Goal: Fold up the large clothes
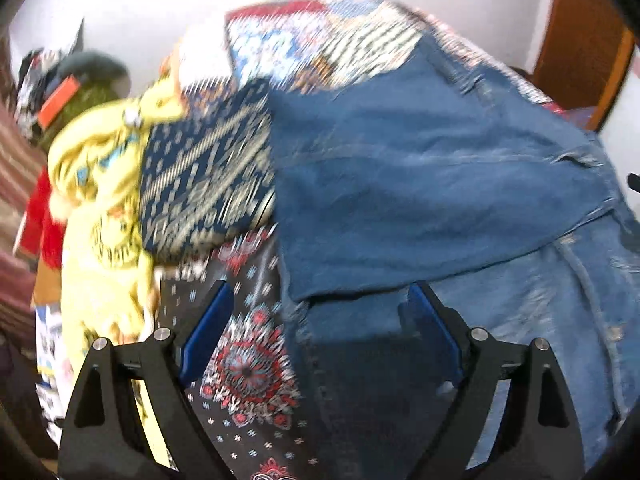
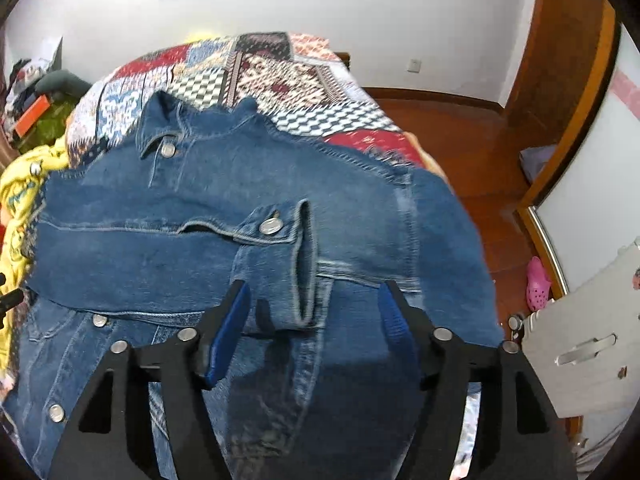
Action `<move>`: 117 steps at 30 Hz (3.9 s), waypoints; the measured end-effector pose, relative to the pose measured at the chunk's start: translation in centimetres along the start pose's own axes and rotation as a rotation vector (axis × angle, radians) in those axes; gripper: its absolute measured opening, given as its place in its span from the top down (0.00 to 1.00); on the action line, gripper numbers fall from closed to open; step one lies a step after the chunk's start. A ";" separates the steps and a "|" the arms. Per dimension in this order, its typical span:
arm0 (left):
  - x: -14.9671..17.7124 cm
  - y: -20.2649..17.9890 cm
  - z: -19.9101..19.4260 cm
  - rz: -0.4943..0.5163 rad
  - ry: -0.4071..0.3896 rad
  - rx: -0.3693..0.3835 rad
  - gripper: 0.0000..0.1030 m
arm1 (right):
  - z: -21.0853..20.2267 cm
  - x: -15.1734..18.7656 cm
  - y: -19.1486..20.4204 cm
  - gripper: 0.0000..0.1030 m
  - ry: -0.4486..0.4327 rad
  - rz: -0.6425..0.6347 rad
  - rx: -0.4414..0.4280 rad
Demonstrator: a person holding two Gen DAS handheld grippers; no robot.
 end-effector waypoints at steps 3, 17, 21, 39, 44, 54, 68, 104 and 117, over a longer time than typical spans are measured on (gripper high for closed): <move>-2.3 -1.9 -2.5 0.025 -0.071 0.025 0.14 | -2.2 -0.5 -1.5 0.23 -0.043 0.046 -0.010; -7.6 -10.2 -6.2 0.014 -0.171 0.204 0.10 | -4.1 4.2 -12.4 0.19 -0.033 0.410 -0.090; -6.7 -11.9 -5.1 0.032 -0.125 0.218 0.10 | -1.0 7.3 -14.9 0.19 0.037 0.596 -0.179; -4.6 -10.8 -3.7 0.048 -0.093 0.176 0.10 | 2.3 6.3 -19.2 0.86 -0.016 0.747 0.006; -4.2 -10.5 -4.1 0.059 -0.111 0.175 0.10 | -1.5 2.1 -16.3 0.92 -0.098 0.535 0.097; -3.8 -9.4 -5.9 0.051 -0.152 0.197 0.10 | -8.8 -8.4 -2.9 0.92 -0.290 0.194 -0.172; -2.6 -9.8 -7.7 0.102 -0.164 0.217 0.10 | 1.9 -0.4 5.0 0.92 0.105 0.066 -0.315; -10.2 -41.6 -4.0 0.795 -0.241 0.241 0.59 | -4.1 3.4 -10.4 0.34 -0.062 0.257 -0.041; -16.2 -31.7 -9.3 0.351 -0.253 0.444 0.91 | -0.9 3.1 -6.6 0.34 0.023 0.214 -0.150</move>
Point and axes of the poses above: each gripper's, at about its wrist camera, not at the fingertips, and z roughly the way its jaws point, y to its left, x to its underside, the point moved 7 cm from there along z, roughly the way its jaws point, and after that the axes turned 10 degrees about -x, right-handed, at the moved point
